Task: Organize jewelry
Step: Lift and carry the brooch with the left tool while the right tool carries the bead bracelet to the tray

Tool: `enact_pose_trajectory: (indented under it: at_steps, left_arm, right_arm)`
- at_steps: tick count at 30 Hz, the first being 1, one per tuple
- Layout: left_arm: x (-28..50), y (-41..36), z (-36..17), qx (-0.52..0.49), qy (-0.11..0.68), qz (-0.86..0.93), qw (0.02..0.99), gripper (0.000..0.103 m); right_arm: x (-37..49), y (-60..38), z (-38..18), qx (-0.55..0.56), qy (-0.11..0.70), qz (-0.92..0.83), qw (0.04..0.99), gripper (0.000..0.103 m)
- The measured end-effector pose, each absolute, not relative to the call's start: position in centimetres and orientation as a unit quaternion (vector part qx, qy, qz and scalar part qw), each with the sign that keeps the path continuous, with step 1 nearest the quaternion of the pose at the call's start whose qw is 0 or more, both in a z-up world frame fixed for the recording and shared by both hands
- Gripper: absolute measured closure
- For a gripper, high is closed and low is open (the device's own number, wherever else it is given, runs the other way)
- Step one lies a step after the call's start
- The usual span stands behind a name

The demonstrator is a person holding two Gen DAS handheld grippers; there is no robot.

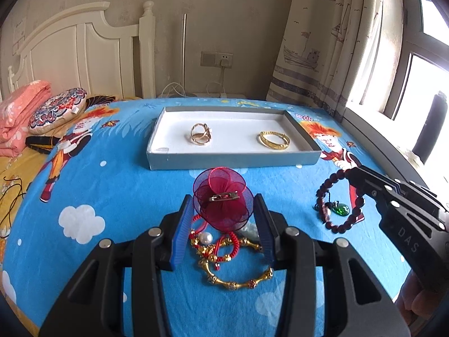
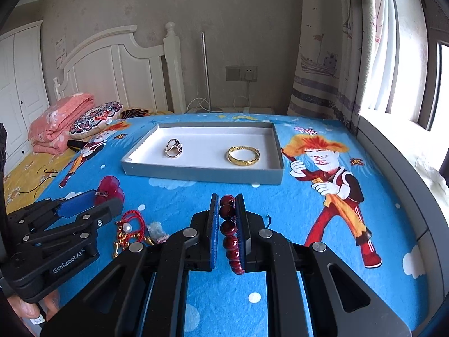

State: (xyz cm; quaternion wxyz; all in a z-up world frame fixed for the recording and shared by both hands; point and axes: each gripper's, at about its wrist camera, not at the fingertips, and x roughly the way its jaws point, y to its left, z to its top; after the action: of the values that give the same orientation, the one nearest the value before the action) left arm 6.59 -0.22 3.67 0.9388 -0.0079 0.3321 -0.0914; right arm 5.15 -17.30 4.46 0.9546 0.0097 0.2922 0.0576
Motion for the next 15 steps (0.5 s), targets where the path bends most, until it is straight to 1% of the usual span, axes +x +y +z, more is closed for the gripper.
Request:
enact_pose_trajectory:
  at_steps: [8,15]
  left_arm:
    - [7.2,-0.1,5.2,-0.005,0.321,-0.081,0.944,0.061]
    - [7.8,0.1,5.3,-0.004,0.323,-0.075,0.943,0.061]
  right_arm:
    - [5.8,-17.1,4.9,0.004,0.287,0.047,0.957,0.090]
    - [6.6,-17.1,5.0,0.003,0.290,0.046,0.956,0.090]
